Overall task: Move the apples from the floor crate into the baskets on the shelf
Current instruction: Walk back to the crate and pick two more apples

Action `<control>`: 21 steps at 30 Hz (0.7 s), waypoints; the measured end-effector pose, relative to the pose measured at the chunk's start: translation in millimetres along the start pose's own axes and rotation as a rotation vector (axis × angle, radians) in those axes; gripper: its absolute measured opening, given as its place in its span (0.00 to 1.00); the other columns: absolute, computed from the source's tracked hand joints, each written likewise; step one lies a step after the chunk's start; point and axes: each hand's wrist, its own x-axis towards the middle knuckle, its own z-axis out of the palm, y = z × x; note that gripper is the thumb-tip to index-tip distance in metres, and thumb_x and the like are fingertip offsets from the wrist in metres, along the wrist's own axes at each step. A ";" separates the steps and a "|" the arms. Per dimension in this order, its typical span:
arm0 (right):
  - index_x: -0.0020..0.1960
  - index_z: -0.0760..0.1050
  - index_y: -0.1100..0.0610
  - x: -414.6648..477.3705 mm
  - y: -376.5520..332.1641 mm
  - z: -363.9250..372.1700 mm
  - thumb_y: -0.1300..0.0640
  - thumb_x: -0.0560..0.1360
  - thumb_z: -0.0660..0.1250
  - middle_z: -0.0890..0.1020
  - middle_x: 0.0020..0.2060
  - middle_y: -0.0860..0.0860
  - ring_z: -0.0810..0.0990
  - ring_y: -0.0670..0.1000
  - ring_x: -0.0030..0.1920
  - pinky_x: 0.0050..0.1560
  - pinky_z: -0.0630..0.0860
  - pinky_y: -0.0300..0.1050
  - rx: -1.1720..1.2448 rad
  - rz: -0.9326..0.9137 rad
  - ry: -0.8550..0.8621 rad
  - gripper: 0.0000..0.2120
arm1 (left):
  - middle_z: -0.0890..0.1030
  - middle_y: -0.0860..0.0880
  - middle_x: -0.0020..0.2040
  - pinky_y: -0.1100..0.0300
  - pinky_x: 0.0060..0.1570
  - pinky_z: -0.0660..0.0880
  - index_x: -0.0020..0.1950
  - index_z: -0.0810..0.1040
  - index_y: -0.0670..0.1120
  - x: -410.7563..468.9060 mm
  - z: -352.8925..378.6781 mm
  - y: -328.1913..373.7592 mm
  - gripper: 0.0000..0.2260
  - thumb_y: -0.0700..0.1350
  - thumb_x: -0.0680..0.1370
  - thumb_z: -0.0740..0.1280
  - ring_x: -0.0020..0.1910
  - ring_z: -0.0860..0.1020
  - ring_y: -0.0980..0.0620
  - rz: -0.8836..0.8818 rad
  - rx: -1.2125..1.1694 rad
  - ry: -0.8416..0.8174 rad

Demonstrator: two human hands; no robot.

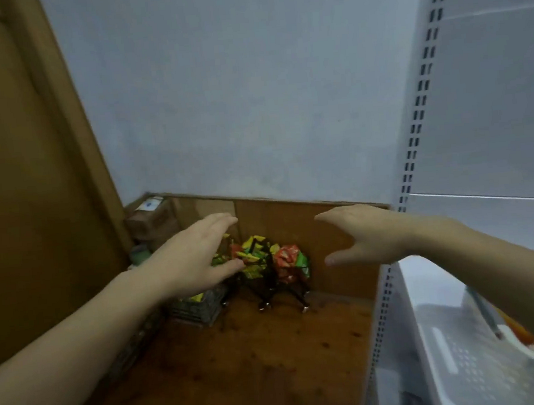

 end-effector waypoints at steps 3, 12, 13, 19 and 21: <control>0.82 0.52 0.55 67.7 -66.1 5.7 0.35 0.76 0.66 0.59 0.80 0.53 0.59 0.53 0.78 0.77 0.58 0.48 -0.030 -0.113 -0.073 0.44 | 0.56 0.52 0.81 0.56 0.76 0.60 0.82 0.54 0.50 -46.9 -6.3 -62.2 0.37 0.65 0.78 0.62 0.79 0.57 0.53 -0.116 0.040 -0.033; 0.80 0.54 0.54 206.0 -247.7 34.3 0.32 0.75 0.66 0.62 0.78 0.54 0.63 0.55 0.76 0.74 0.64 0.51 -0.069 -0.476 -0.142 0.44 | 0.58 0.50 0.81 0.59 0.74 0.62 0.81 0.56 0.49 -175.1 -16.2 -196.3 0.36 0.62 0.79 0.64 0.78 0.60 0.53 -0.486 0.008 -0.057; 0.81 0.54 0.54 219.2 -261.9 37.2 0.33 0.75 0.66 0.61 0.78 0.54 0.62 0.55 0.76 0.74 0.64 0.51 -0.063 -0.503 -0.135 0.44 | 0.59 0.50 0.81 0.59 0.74 0.62 0.81 0.56 0.49 -185.9 -15.1 -207.4 0.36 0.62 0.79 0.65 0.78 0.61 0.53 -0.521 -0.003 -0.063; 0.82 0.49 0.55 293.4 -315.3 51.7 0.35 0.77 0.65 0.55 0.80 0.53 0.55 0.55 0.79 0.77 0.58 0.52 -0.008 -0.599 -0.124 0.45 | 0.61 0.52 0.80 0.62 0.70 0.64 0.81 0.57 0.50 -213.7 -4.5 -281.2 0.35 0.61 0.79 0.65 0.76 0.63 0.54 -0.671 -0.053 -0.039; 0.82 0.48 0.54 324.4 -322.3 59.1 0.35 0.77 0.65 0.53 0.81 0.51 0.53 0.53 0.80 0.78 0.56 0.50 0.039 -0.604 -0.113 0.45 | 0.58 0.52 0.81 0.62 0.71 0.63 0.81 0.55 0.50 -207.3 3.5 -308.9 0.35 0.61 0.79 0.65 0.77 0.61 0.54 -0.673 -0.003 -0.022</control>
